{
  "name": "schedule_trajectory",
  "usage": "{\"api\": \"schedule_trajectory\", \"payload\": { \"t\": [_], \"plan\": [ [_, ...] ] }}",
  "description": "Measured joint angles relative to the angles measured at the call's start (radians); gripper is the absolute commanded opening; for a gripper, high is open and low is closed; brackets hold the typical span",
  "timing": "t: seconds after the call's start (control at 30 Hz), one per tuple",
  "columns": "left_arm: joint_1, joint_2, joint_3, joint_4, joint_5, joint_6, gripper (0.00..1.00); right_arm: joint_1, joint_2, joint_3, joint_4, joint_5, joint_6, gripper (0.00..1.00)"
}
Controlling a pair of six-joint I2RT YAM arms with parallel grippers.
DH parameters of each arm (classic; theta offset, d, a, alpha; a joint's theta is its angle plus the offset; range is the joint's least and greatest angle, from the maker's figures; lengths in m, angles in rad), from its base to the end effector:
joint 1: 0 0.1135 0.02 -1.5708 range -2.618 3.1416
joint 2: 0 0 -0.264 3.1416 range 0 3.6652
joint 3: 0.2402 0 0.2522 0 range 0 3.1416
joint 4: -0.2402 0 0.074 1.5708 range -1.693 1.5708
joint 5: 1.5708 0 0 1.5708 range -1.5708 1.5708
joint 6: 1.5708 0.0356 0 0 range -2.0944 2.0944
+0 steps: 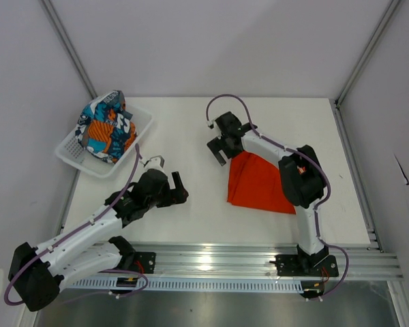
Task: Fold and stack the shorts
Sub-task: Neatly place the folded shorts to the corner
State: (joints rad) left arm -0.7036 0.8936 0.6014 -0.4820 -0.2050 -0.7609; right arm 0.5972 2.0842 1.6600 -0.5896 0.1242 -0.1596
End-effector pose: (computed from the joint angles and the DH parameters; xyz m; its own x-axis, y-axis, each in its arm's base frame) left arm 0.1452 -0.1137 0.2300 -0.7463 -0.2521 -0.6159 0.0108 0.9208 -0.3900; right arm 0.3791 0.2524 0.2045 -0.6129 -0.6075 -0.5052 -0.6090 0.7706 -0.1878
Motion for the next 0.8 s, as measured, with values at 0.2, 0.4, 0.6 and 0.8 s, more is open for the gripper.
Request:
{"api": "schedule_trajectory", "payload": {
  "t": [0.2, 0.4, 0.6, 0.8],
  "plan": [
    [0.000, 0.004, 0.000, 0.000, 0.000, 0.002, 0.99, 0.010, 0.006, -0.075, -0.070, 0.060, -0.012, 0.96],
    [0.000, 0.003, 0.000, 0.000, 0.000, 0.002, 0.99, 0.011, -0.094, -0.233, -0.090, 0.109, 0.001, 0.95],
    [0.000, 0.000, 0.001, 0.000, 0.002, 0.002, 0.99, 0.016, -0.231, -0.429, -0.111, 0.180, 0.058, 0.95],
    [0.000, 0.000, 0.001, 0.001, 0.003, 0.002, 0.99, 0.009, -0.327, -0.551, -0.168, 0.201, 0.117, 0.95]
  ]
}}
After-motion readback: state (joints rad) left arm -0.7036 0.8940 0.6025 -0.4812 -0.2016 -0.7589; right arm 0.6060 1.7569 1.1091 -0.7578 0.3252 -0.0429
